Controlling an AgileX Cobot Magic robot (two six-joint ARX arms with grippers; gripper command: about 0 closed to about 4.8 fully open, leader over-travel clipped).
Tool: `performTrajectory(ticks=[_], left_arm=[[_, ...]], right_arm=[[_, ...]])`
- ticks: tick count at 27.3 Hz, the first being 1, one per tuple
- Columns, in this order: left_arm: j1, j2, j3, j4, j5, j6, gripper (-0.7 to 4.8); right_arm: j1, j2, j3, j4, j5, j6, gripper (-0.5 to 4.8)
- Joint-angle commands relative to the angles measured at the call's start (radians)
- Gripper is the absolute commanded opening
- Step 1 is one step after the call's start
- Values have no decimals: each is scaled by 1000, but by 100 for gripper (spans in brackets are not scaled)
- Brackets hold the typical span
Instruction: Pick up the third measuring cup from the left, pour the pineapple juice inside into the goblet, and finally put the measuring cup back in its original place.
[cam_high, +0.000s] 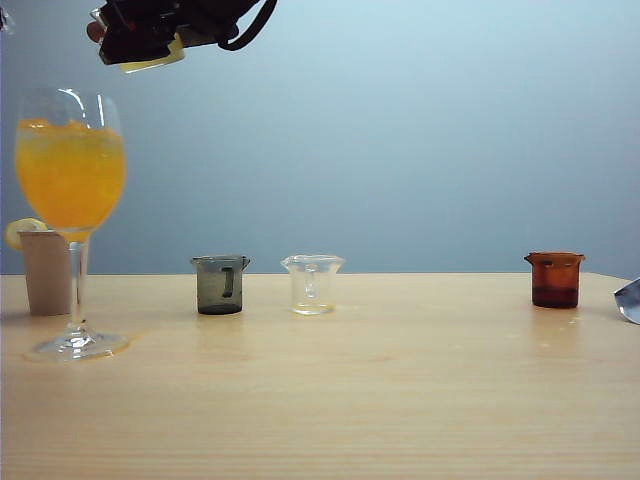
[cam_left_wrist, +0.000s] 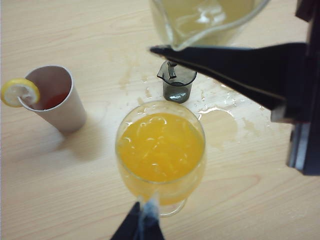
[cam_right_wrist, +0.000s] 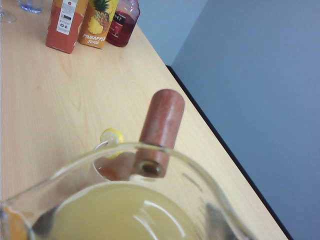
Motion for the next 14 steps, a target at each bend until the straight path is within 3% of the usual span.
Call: performTrajectory(ticks=[1,9,14], left_arm=[[1,-2,3,9,4,-1,-4],[1,-2,3,9,4,-1,-4],[1,-2,3,9,4,-1,-4]], right_arm=[[4,-3,16,14,2,2,241],[4,-3,16,-13,6,-9,241],[9,-3,16,-13,8,-87,241]])
